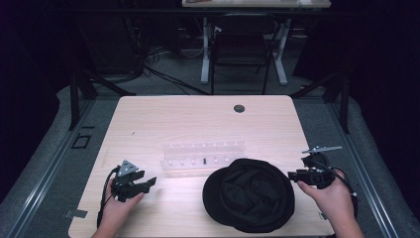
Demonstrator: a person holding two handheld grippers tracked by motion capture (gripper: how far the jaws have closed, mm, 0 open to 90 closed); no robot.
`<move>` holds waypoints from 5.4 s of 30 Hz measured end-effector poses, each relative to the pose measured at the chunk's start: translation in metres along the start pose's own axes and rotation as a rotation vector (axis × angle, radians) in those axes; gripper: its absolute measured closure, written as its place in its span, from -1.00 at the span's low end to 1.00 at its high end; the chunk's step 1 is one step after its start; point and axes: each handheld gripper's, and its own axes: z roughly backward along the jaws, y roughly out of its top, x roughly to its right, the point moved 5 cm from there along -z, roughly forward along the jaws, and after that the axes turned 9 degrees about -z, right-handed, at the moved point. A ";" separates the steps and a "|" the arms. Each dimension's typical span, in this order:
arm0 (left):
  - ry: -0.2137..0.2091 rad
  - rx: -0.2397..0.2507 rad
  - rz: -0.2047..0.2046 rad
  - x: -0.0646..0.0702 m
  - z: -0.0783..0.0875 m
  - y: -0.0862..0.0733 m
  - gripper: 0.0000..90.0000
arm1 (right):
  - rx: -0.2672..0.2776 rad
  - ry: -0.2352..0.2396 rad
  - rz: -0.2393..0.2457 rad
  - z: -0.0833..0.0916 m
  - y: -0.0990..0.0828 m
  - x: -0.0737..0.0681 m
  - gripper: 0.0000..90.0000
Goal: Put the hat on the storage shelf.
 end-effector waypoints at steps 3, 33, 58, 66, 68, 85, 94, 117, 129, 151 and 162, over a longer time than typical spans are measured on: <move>-0.004 0.000 -0.003 0.001 0.000 0.000 -0.04 | -0.030 0.013 -0.023 -0.002 -0.001 0.001 0.41; -0.006 -0.009 -0.011 0.002 0.000 0.000 -0.04 | -0.167 0.044 -0.061 -0.032 -0.024 0.010 0.53; -0.008 -0.009 -0.009 0.004 -0.001 0.000 -0.04 | -0.241 0.110 -0.125 -0.046 -0.028 0.016 0.83; -0.009 -0.010 -0.012 0.004 -0.001 0.000 -0.04 | -0.218 0.132 -0.135 -0.043 -0.027 0.015 0.92; -0.009 -0.010 -0.012 0.004 -0.001 0.000 -0.04 | -0.231 0.148 -0.125 -0.041 -0.027 0.016 0.94; -0.008 -0.008 -0.010 0.004 -0.001 0.000 -0.04 | -0.206 0.269 -0.175 -0.014 -0.015 0.011 0.96; -0.005 -0.011 -0.009 0.004 -0.001 -0.001 -0.04 | -0.222 0.363 -0.204 0.001 -0.007 0.008 0.97; -0.004 -0.007 -0.005 0.004 -0.002 -0.001 -0.04 | -0.232 0.493 -0.235 0.043 0.021 -0.016 0.97; -0.005 -0.005 -0.003 0.004 -0.001 -0.001 -0.04 | -0.260 0.558 -0.258 0.054 0.037 -0.029 0.97; -0.007 -0.012 -0.003 0.003 -0.001 -0.002 -0.05 | -0.346 0.612 -0.325 0.065 0.050 -0.046 0.96; -0.004 -0.011 -0.003 0.003 -0.001 -0.002 -0.05 | -0.324 0.628 -0.311 0.084 0.058 -0.052 0.97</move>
